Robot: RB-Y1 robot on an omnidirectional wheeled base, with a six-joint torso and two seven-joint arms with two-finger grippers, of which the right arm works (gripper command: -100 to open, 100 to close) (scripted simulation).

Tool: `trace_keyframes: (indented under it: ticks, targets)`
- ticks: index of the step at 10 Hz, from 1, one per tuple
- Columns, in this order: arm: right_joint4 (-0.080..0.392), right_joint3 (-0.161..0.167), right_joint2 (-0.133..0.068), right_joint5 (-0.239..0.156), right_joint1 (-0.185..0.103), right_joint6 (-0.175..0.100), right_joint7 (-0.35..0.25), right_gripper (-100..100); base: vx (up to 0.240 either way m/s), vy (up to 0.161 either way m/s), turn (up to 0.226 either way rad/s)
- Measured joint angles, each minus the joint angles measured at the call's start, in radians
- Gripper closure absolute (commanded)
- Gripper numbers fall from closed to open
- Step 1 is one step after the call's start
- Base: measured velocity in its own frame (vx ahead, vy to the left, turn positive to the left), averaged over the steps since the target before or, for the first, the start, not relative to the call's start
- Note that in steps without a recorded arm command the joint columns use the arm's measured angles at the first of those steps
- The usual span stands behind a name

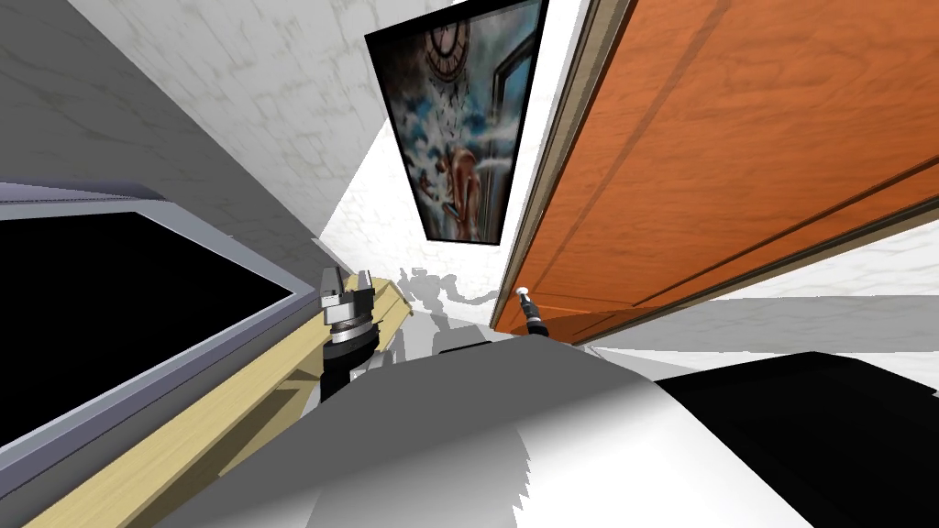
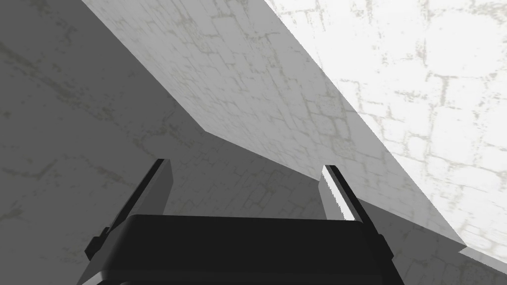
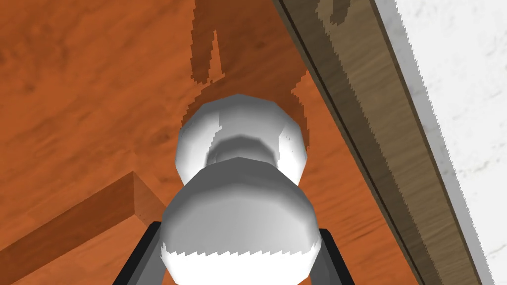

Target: Pull the door open

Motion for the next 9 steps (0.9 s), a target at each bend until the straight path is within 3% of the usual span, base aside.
trace_keyframes:
  ticks: [5, 7, 9]
  targets:
    - [0.005, 0.018, -0.009, -0.047, -0.004, 0.0, -0.117, 100, -0.038, -0.01, 0.049]
    - [0.029, 0.025, -0.02, -0.069, -0.017, -0.01, -0.167, 100, -0.041, -0.016, 0.037]
    - [0.008, 0.034, -0.018, -0.085, -0.008, 0.003, -0.212, 100, -0.035, -0.008, 0.047]
